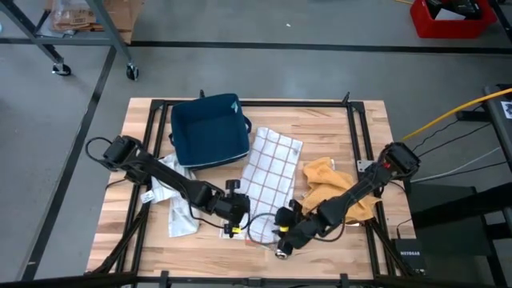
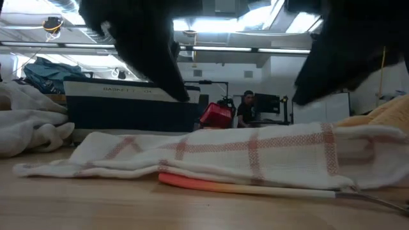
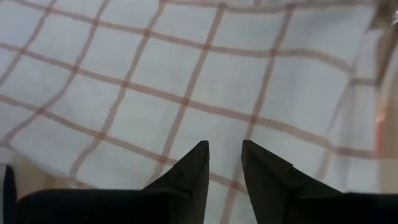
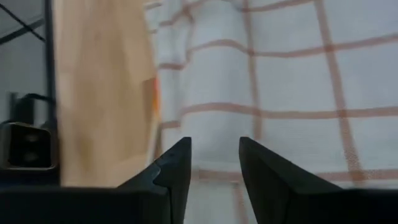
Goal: Fold towel
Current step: Fold the right white patterned towel
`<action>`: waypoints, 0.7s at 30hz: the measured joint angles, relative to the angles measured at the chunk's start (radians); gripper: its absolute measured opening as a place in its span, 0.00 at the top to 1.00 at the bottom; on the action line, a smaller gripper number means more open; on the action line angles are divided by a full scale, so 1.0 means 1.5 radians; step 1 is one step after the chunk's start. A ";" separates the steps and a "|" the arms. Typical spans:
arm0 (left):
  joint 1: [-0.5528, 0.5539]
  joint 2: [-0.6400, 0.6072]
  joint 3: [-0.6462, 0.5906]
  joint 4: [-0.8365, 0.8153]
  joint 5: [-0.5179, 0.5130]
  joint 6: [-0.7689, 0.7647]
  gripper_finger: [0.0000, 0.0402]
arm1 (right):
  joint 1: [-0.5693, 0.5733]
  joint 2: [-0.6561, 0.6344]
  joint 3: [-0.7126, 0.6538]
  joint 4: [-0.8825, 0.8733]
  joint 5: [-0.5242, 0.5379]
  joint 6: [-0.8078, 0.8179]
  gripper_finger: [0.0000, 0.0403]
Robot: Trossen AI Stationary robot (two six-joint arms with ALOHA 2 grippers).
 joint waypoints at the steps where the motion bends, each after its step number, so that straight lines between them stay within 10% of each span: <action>1: -0.004 -0.008 0.000 -0.002 0.004 -0.001 0.78 | 0.006 0.000 0.016 -0.017 -0.001 0.000 0.66; 21: -0.067 -0.039 0.001 -0.106 0.149 0.002 0.77 | 0.019 0.002 0.050 -0.030 -0.154 -0.075 0.66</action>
